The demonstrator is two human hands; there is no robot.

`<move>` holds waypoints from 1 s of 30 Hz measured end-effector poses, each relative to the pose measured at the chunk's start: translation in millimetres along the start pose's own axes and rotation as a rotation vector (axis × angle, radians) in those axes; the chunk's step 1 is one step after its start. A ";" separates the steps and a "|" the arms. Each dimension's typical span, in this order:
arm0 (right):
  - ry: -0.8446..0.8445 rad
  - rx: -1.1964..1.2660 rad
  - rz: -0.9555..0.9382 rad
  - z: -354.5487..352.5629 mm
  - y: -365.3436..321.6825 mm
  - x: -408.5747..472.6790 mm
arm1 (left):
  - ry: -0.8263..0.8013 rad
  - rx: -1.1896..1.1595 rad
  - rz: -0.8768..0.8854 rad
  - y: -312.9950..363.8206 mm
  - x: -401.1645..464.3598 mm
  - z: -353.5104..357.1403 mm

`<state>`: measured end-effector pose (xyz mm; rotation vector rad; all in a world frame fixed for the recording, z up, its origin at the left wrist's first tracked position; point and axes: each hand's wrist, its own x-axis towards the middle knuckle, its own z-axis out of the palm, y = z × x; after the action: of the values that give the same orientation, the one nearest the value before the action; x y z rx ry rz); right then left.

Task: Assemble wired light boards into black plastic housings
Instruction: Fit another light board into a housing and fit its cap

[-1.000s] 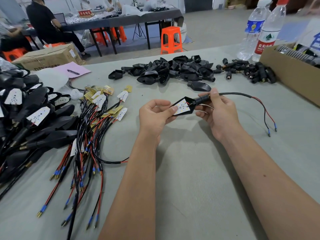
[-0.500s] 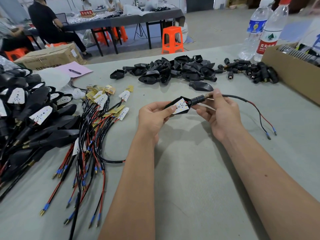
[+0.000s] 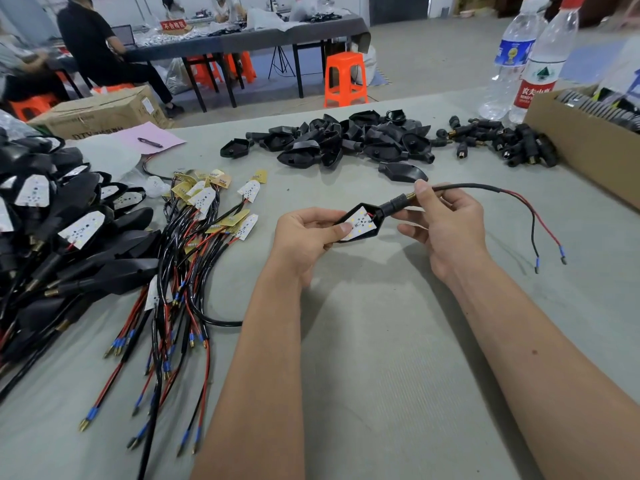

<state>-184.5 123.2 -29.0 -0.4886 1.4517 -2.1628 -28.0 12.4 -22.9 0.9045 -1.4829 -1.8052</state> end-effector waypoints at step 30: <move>-0.500 -1.360 -0.517 25.1 -12.8 -27.7 | 0.258 -0.106 0.065 8.8 -3.7 -33.8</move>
<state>-150.8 124.3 -8.6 -1.8260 2.4244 -0.8124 2.2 -4.9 -18.4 0.9834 -1.2302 -1.6351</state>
